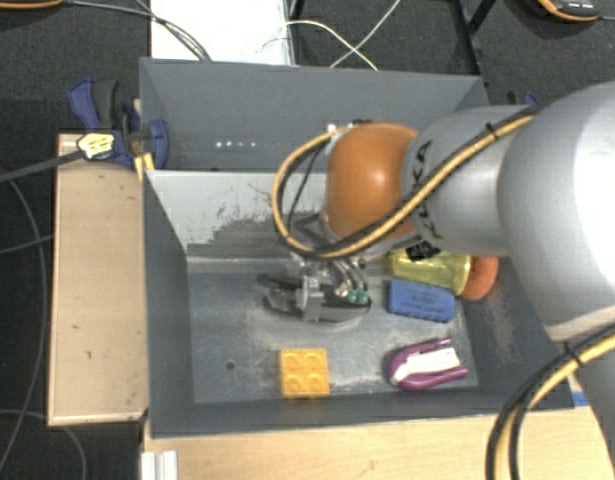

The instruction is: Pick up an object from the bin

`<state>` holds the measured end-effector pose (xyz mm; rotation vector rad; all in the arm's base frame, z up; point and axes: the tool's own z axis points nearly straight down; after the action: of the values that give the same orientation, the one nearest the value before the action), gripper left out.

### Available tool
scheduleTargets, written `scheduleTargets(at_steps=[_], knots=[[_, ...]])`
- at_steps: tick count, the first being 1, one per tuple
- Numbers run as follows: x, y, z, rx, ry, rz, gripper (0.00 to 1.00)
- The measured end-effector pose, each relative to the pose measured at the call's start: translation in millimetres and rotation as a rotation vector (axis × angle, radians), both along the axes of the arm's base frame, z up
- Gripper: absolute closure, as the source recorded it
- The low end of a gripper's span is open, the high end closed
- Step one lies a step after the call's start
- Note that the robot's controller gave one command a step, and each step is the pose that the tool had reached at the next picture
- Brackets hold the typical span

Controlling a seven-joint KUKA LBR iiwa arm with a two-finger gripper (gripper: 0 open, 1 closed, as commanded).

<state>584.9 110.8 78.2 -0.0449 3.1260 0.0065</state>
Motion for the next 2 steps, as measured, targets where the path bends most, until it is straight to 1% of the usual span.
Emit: scheduleTargets(at_steps=[2], knots=[[1.3,-0.3,7.9,0.0,-0.005,-0.002,1.0]])
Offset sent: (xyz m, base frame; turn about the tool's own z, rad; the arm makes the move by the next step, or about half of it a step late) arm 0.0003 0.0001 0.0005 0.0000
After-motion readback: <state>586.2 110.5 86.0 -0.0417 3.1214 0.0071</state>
